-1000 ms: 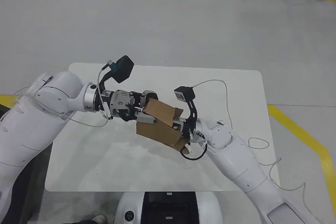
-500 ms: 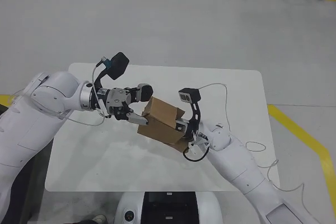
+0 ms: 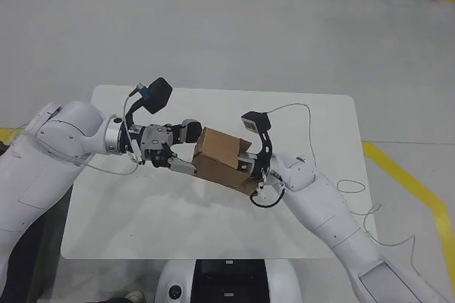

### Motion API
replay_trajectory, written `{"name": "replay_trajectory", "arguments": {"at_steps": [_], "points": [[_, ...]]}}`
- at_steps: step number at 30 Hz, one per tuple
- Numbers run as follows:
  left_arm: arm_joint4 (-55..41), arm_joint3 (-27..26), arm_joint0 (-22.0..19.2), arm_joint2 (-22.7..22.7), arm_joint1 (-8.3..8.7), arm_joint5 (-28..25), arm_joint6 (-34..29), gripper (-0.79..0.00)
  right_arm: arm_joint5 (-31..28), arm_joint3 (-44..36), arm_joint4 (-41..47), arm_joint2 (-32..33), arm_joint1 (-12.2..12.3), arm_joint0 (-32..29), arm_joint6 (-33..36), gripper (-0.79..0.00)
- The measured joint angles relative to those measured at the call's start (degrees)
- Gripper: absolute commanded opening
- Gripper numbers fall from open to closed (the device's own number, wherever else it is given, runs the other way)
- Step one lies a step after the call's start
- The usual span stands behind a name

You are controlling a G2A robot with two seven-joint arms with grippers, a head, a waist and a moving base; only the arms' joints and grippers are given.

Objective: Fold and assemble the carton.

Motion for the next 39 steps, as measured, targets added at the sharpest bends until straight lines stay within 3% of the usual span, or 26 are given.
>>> {"name": "replay_trajectory", "arguments": {"at_steps": [21, 29, 37, 39], "points": [[7.96, 1.76, -2.45, 3.51, -0.12, -3.91, 3.92, -0.006, 2.45, 0.66, -4.97, -2.12, -0.41, 2.70, 1.06, -0.785], [7.85, 1.63, -2.99, 4.43, 0.05, -3.38, 3.39, -0.222, 3.67, -0.73, -7.21, -1.80, -0.15, 2.52, 0.76, -0.785], [7.98, 1.89, -3.36, 4.95, 0.49, -3.53, 3.53, -0.351, 5.05, -1.32, -7.96, -1.64, 0.03, 2.98, 1.30, -0.785], [7.80, 2.09, -3.34, 4.93, 0.66, -3.68, 3.68, -0.348, 5.32, -1.32, -7.97, -1.71, 0.02, 3.23, 1.47, -0.785]]}}
